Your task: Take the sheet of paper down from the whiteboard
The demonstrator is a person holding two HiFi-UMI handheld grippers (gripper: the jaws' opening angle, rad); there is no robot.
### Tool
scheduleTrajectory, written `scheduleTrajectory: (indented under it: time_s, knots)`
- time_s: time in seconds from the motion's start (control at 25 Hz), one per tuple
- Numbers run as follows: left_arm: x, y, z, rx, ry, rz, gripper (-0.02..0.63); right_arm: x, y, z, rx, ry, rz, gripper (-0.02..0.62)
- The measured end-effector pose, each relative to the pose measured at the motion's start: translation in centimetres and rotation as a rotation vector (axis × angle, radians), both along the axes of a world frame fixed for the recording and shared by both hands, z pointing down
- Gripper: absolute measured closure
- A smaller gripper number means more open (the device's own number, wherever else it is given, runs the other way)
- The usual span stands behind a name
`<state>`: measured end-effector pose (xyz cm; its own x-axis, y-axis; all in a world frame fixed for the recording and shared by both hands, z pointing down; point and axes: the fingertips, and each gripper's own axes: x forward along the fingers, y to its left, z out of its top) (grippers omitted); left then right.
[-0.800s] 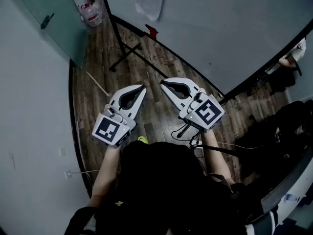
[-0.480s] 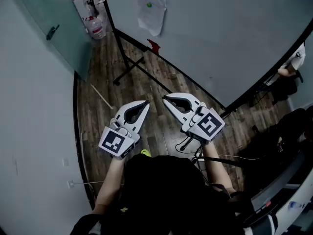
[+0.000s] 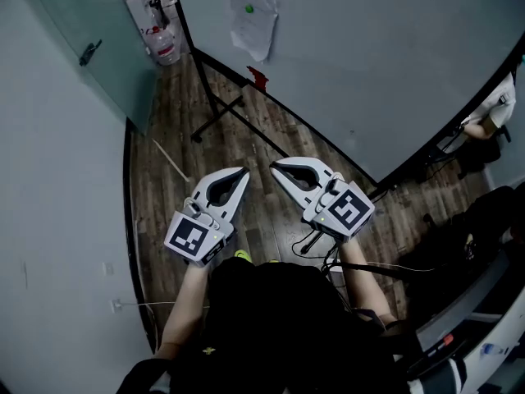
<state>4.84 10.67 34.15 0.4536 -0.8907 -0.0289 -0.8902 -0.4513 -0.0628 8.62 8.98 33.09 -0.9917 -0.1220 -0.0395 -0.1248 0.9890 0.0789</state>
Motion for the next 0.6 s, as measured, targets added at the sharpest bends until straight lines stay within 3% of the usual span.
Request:
scheduleTrajectory:
  time_s: [0.6]
  knots:
    - [0.2,-1.7,-0.4,0.015,-0.041,-0.015,0.58,-0.4,-1.7,0.4,0.004,0.019,0.008,0.566]
